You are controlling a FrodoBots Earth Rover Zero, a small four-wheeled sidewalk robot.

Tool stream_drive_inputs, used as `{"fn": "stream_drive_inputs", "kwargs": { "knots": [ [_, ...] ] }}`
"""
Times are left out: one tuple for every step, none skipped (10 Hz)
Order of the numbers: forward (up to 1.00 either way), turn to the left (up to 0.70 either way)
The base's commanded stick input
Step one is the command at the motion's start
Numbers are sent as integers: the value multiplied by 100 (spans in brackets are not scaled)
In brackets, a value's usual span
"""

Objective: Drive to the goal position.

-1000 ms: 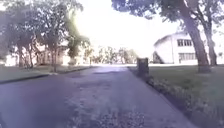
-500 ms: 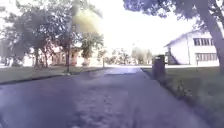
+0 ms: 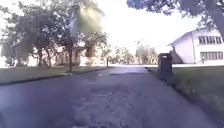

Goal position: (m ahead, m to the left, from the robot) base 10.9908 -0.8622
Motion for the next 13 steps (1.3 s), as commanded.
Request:
{"fn": "stream_drive_inputs", "kwargs": {
  "knots": [
    [50, -50],
    [50, -50],
    [50, -50],
    [50, -50],
    [50, -50],
    [50, -50],
    [50, -50],
    [50, -23],
    [50, 0],
    [50, 0],
    [50, 0],
    [50, 0],
    [50, 0]
  ]
}}
